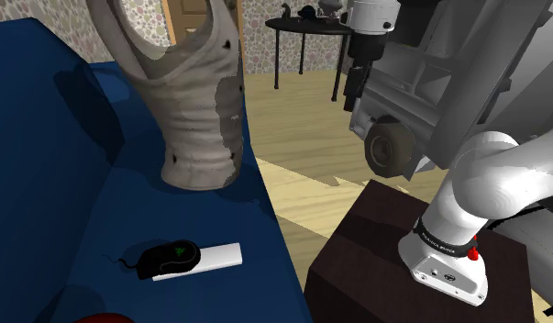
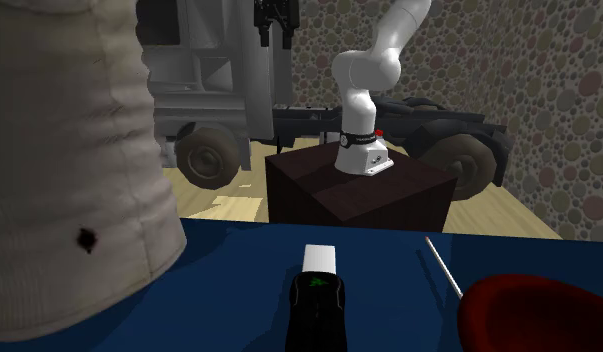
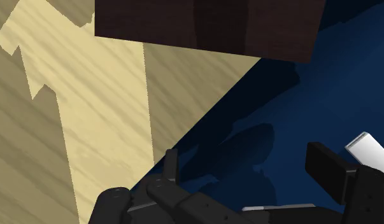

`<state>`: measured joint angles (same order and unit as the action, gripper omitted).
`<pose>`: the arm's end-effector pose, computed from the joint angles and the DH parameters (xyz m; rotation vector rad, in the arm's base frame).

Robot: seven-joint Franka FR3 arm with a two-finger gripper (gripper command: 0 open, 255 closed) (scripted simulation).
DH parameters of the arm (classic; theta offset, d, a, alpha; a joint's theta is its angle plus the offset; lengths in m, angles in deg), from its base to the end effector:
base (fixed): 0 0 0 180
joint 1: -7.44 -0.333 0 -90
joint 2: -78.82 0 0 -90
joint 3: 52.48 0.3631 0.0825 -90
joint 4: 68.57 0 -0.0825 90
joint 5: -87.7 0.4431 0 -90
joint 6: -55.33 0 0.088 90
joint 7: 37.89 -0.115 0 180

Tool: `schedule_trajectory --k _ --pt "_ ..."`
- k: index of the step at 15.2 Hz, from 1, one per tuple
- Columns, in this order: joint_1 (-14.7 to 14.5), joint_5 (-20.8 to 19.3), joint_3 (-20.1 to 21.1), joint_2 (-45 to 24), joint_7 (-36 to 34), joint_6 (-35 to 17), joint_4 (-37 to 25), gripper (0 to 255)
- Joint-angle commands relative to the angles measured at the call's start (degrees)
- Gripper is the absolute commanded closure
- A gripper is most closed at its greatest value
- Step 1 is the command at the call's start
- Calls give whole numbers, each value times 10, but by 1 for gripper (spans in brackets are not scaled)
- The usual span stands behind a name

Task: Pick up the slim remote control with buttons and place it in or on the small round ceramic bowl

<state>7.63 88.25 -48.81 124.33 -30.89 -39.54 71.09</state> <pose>0.3356 0.0264 0.5820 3.0947 0.2532 0.0157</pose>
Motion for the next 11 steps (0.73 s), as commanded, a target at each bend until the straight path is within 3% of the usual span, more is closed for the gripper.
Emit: schedule_trajectory --k 1,11 --pt "0 0 0 0 0 0 0 0" --pt "-53 43 68 -131 -13 -162 21 0"
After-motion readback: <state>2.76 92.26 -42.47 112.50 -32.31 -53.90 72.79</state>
